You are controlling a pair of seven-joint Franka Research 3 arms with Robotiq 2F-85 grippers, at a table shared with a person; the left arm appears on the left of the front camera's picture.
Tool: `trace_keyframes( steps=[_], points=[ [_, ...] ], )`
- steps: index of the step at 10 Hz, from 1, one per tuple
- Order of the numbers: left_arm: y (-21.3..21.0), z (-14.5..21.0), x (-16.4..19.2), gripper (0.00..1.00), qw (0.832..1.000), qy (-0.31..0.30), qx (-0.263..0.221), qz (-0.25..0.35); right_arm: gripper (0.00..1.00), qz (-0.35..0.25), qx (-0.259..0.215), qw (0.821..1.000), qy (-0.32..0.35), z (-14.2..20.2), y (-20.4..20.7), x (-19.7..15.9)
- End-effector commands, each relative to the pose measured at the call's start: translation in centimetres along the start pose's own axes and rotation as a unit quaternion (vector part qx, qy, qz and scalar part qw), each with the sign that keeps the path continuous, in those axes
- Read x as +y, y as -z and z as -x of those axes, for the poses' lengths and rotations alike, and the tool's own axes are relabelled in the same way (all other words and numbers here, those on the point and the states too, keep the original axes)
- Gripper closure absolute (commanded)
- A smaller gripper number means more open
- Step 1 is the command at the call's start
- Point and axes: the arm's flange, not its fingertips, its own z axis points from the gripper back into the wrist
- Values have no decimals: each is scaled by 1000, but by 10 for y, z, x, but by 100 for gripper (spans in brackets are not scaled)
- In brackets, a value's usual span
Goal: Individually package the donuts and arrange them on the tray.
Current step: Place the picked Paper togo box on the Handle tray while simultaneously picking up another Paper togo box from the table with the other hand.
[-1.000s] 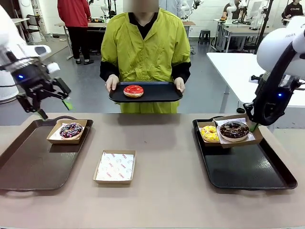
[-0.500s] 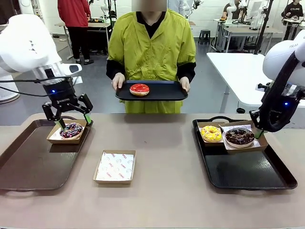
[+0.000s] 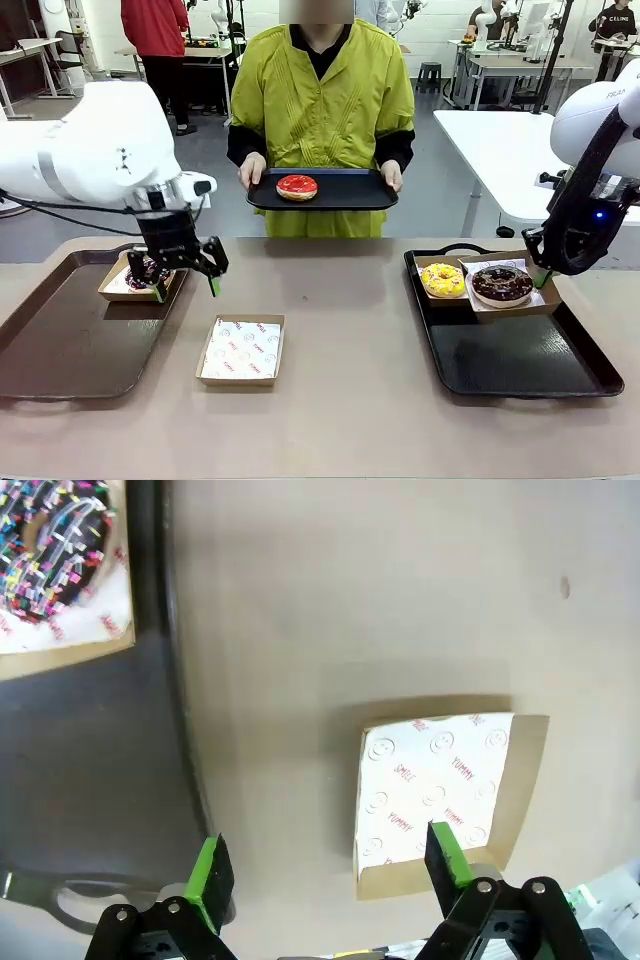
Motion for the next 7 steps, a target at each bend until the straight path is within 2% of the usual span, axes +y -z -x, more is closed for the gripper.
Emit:
trace_keyframes(
  steps=[1,2,3,7],
  points=[
    [12,12,-11,0,1000,-6,-17,-20,98,-1,-2,1000,4,1,-2,1],
    [12,19,-13,0,1000,0,-20,-15,98,-1,-2,1000,4,1,-2,1],
    [9,8,-8,0,1000,5,0,-6,98,-1,-2,1000,4,1,-2,1],
    [9,8,-8,0,1000,5,0,-6,98,-1,-2,1000,4,1,-2,1]
  ],
)
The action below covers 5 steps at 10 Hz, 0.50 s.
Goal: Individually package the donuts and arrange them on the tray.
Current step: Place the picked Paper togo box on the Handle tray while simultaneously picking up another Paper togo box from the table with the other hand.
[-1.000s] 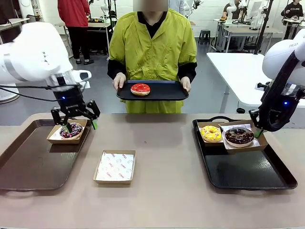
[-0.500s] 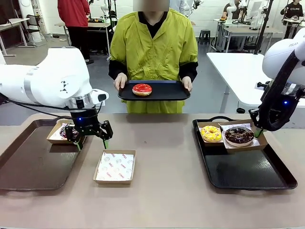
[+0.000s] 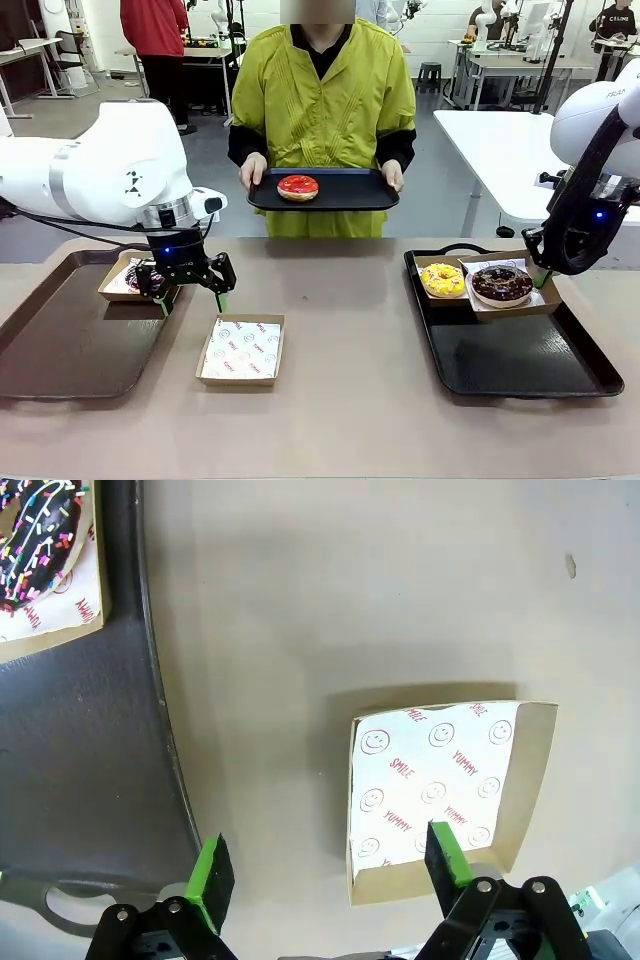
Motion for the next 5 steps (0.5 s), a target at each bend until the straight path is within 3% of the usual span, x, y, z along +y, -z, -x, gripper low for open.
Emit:
trace_keyframes(
  steps=[1,3,5],
  points=[
    [-2,-2,0,0,1000,1,2,0,98,-1,-2,1000,4,1,-2,1],
    [0,0,0,0,1000,0,0,0,98,0,0,1000,0,0,0,0],
    [3,18,-21,0,999,9,-33,-41,98,30,-2,1000,4,22,9,0]
  ],
)
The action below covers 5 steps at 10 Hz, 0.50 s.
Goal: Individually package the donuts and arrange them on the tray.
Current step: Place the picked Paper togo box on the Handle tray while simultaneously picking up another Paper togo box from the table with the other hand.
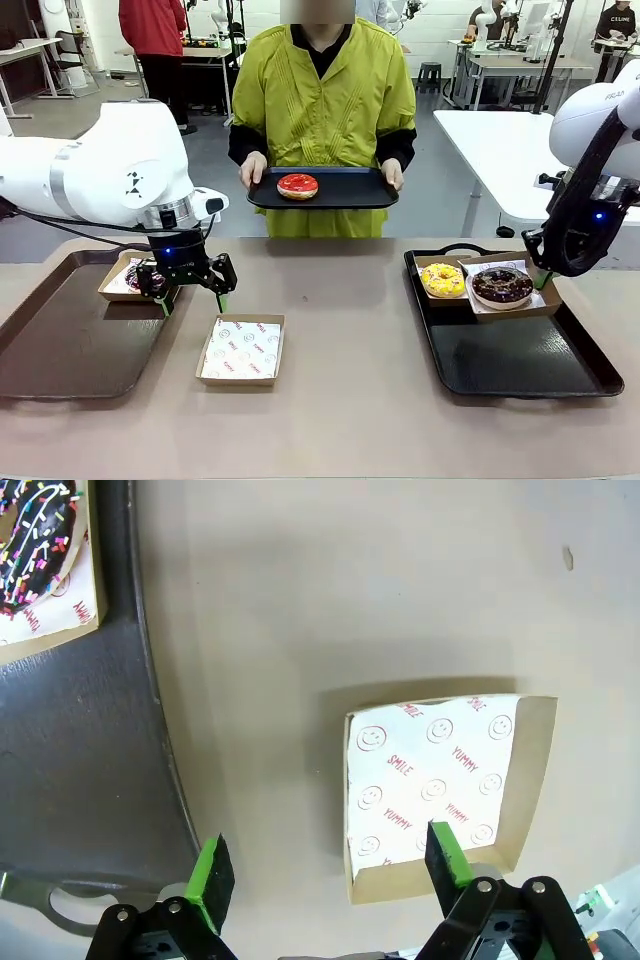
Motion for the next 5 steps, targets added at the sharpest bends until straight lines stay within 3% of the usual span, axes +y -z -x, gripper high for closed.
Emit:
trace_keyframes(
  steps=[1,5],
  points=[
    [5,17,-25,0,999,8,-27,-46,98,20,-6,1000,12,28,6,-5],
    [30,21,-50,0,997,-1,-26,-71,98,16,10,1000,14,47,27,-13]
  ],
)
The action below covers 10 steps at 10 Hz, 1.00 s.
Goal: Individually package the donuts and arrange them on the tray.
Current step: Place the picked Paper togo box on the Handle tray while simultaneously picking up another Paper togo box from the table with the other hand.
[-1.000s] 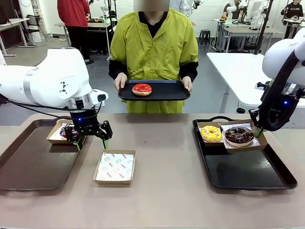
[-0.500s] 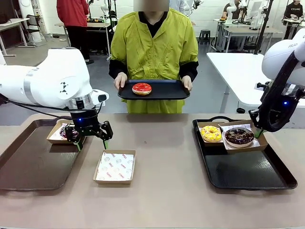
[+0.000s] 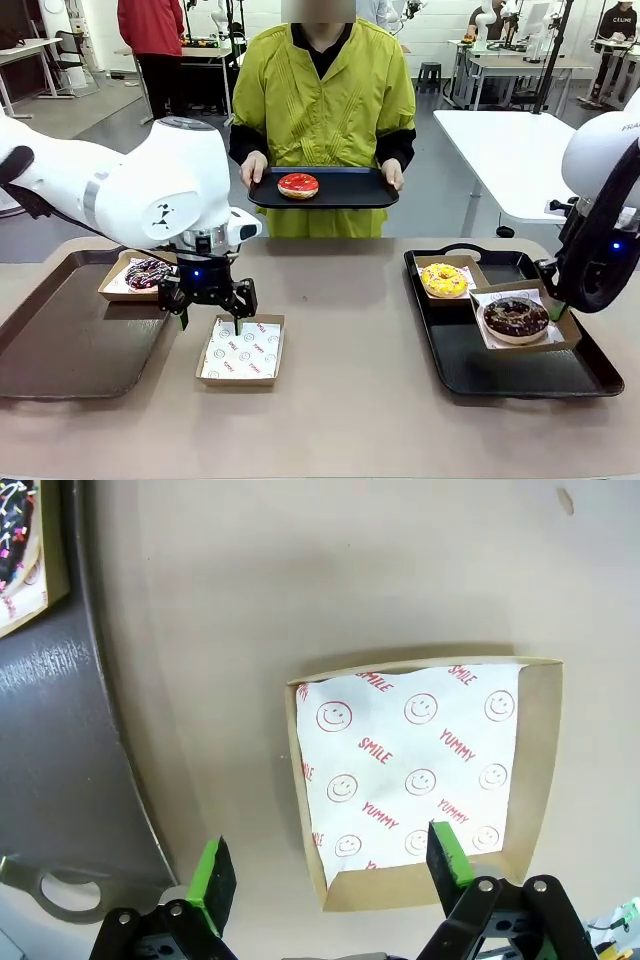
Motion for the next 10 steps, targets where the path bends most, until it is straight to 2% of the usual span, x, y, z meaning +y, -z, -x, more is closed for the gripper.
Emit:
trace_keyframes(
  steps=[1,3,10],
  points=[
    [9,-4,-6,0,1000,-22,-19,-9,98,8,-7,1000,9,1,13,-3],
    [15,-2,-7,0,1000,-22,-18,-6,98,5,4,1000,14,-10,27,-9],
    [22,10,15,0,998,-27,-51,24,98,-8,-2,1000,15,-36,47,-15]
  ],
)
